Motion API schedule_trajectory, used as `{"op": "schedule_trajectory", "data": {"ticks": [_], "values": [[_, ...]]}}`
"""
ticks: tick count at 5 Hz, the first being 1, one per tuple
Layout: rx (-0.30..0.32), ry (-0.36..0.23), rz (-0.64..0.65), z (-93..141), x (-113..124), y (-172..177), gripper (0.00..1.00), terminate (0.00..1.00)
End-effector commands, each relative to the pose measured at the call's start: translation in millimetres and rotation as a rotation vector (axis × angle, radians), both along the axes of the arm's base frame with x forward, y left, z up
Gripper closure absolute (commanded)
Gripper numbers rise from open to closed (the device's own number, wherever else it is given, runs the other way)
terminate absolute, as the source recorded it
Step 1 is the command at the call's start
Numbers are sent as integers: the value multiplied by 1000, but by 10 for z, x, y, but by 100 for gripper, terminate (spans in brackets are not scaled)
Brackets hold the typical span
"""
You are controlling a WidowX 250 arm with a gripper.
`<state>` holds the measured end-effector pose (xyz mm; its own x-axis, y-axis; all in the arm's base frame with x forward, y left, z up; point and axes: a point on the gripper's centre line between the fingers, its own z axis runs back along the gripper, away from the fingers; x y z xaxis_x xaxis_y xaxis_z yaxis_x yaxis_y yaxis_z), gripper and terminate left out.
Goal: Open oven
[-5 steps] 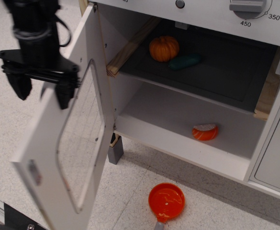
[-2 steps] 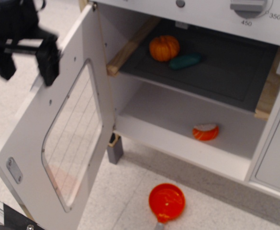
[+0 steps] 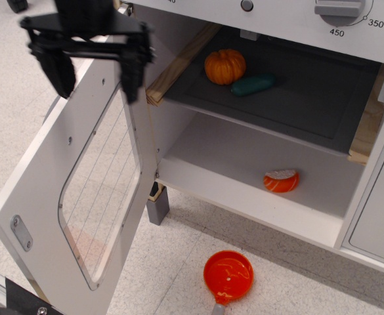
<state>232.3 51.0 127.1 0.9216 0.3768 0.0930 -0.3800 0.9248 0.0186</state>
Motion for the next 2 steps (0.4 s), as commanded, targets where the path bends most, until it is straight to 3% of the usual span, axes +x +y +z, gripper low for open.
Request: {"op": "schedule_trajectory", "data": {"ticks": [1, 2], "values": [[7, -37, 58, -46, 385, 34, 0, 0], [7, -37, 58, -46, 385, 34, 0, 100]]}}
